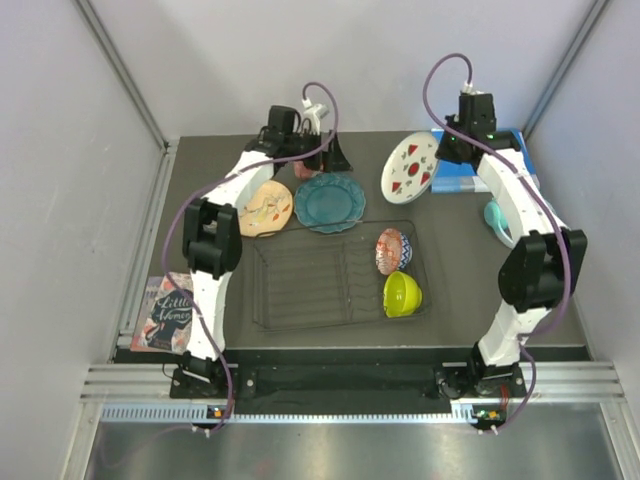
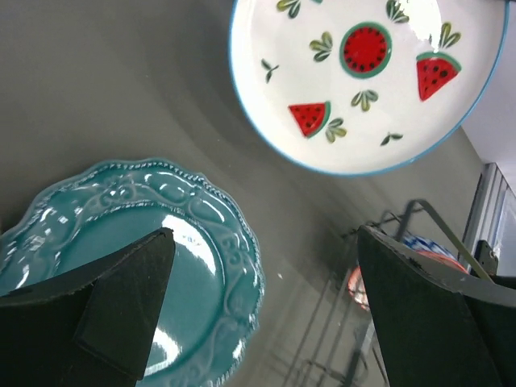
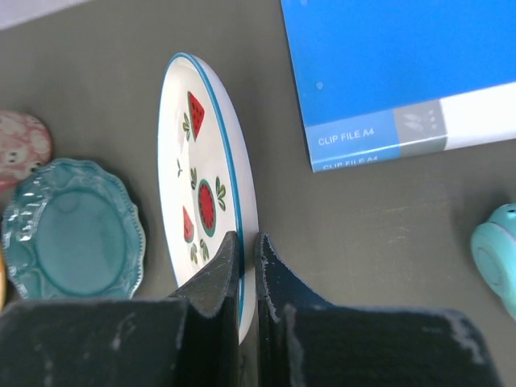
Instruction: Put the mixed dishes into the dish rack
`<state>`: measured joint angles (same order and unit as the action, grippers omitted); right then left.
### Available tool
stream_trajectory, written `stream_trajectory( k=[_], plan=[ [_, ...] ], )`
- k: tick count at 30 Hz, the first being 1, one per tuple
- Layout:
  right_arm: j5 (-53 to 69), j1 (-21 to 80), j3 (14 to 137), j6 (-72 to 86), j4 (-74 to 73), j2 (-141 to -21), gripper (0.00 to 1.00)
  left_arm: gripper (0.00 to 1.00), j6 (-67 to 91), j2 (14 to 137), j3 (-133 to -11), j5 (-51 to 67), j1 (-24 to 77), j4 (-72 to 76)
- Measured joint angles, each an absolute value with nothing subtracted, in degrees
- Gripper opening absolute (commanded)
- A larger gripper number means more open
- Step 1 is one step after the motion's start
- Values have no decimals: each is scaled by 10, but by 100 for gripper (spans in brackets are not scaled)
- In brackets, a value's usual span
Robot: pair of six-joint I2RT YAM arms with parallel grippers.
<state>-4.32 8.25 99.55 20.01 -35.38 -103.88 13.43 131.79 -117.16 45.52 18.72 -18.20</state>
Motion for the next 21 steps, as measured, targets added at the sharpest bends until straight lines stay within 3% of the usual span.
stream_trajectory(
  k=[12, 21],
  plan=[
    [-9, 139, 919, 110, -303, -783, 0, 99, 69, 1077, -1084, 453, 93, -263],
    [7, 218, 881, 32, -312, -732, 0, 99, -10, 1021, -1042, 423, 87, -422]
  ],
)
